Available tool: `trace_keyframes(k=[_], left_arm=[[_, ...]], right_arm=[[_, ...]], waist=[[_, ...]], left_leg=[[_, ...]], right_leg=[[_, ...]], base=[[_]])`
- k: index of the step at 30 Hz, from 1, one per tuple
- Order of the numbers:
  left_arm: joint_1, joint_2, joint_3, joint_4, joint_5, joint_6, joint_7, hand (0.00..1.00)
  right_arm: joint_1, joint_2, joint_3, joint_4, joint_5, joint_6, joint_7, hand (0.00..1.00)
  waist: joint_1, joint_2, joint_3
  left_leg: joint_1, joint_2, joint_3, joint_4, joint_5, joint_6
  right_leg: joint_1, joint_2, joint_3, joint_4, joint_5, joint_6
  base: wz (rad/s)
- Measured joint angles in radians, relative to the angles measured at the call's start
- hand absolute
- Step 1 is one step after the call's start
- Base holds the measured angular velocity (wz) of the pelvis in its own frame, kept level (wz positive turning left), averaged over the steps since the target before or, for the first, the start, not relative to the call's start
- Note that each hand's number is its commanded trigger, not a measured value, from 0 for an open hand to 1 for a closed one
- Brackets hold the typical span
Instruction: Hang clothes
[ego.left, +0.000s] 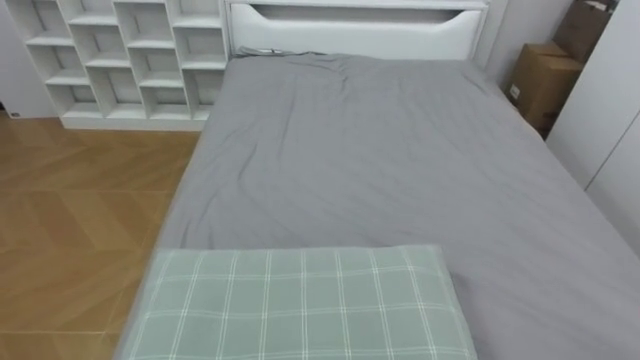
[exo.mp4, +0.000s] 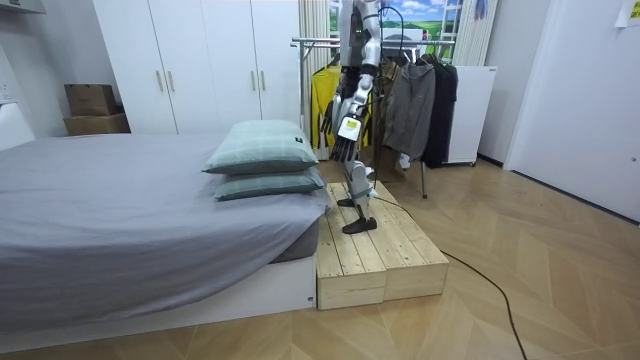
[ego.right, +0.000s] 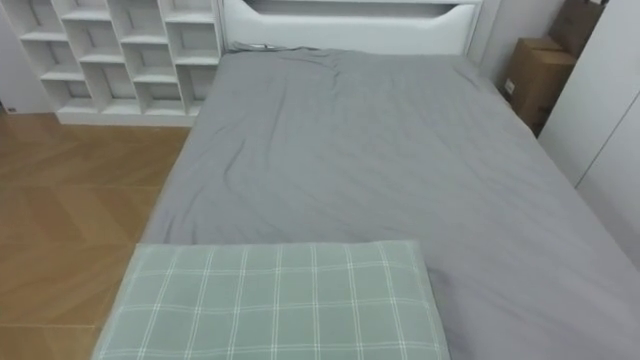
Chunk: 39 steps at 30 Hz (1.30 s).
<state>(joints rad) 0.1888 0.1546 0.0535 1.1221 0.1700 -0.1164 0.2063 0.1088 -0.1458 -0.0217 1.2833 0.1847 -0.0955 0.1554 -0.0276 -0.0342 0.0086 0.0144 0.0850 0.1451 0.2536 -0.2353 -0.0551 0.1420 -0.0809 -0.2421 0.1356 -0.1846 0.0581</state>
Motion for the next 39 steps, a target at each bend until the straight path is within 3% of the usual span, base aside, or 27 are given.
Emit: trace_keyframes(k=[39], left_arm=[[-0.001,0.002,0.001,-0.001,0.001,0.000,-0.020,0.00]], right_arm=[[-0.002,0.000,0.000,0.000,-0.002,0.000,0.001,0.00]], waist=[[0.002,-0.001,-0.0022]], left_leg=[[-0.001,-0.001,-0.001,0.002,0.000,0.000]], right_leg=[[0.000,0.000,-0.004,0.001,0.000,0.000]], base=[[0.00]])
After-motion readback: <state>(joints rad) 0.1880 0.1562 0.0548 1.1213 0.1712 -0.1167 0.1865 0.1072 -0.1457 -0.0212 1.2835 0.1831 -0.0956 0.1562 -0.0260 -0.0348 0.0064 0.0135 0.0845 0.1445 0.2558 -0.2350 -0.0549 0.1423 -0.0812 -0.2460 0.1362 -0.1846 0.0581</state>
